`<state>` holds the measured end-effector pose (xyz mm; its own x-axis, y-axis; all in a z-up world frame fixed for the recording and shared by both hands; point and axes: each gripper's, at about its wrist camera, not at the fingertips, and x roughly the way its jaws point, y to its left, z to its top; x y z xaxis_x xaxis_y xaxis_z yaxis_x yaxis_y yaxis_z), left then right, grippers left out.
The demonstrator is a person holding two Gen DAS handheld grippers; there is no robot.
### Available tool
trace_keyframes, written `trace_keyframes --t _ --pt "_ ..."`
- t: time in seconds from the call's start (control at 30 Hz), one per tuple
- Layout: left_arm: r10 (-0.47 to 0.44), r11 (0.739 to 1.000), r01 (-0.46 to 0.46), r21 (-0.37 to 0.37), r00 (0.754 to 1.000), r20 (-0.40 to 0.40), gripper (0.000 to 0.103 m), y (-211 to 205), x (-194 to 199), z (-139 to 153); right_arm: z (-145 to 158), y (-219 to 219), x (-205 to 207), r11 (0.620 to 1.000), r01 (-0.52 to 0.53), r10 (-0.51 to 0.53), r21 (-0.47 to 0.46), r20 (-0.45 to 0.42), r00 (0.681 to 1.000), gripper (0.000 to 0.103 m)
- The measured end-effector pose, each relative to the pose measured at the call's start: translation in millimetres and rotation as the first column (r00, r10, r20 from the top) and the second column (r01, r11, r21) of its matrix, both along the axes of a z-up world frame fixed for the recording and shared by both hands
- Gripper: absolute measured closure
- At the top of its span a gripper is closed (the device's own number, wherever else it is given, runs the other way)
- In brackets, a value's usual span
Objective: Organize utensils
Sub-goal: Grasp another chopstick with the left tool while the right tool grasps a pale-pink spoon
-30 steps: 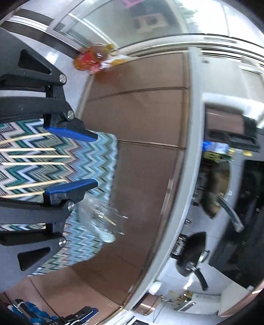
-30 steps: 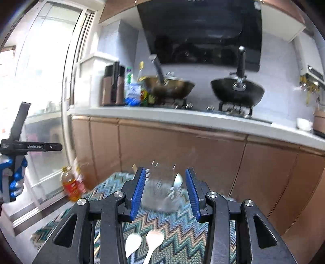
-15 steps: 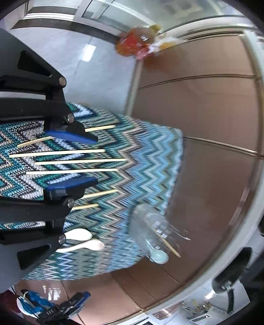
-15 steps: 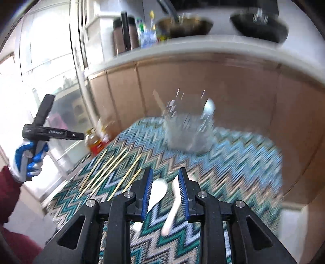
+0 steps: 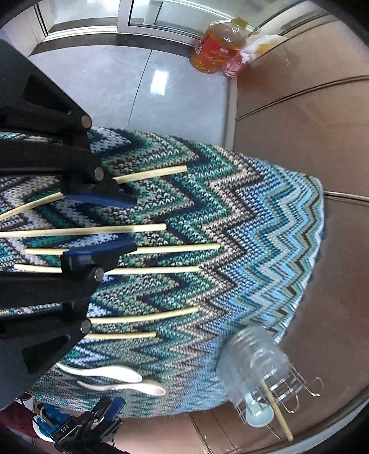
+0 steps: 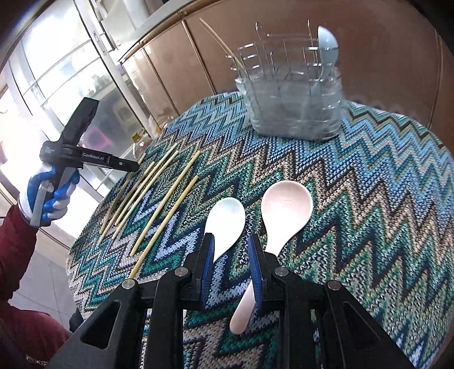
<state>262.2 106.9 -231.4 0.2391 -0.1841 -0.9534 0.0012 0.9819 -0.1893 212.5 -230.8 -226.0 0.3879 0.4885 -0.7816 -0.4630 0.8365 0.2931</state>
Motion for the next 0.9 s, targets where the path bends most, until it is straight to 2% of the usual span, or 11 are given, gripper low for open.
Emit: trace_keyframes --t 0.23,0.47,0.9 --pt "-0.018 0.999 0.021 0.042 0.998 -0.056 0.088 -9 21 -17 -13 4 19 0.999 -0.048 0.047 0.001 -0.052 0.998 0.079" --pt "-0.038 0.997 0.044 0.07 0.996 -0.079 0.093 -13 26 -21 -21 12 34 0.995 -0.099 0.098 -0.005 -0.087 0.991 0.079" --pt "-0.021 0.997 0.028 0.072 0.995 -0.098 0.095 -14 32 -23 -28 33 63 0.976 -0.214 0.205 -0.046 -0.145 0.968 0.079"
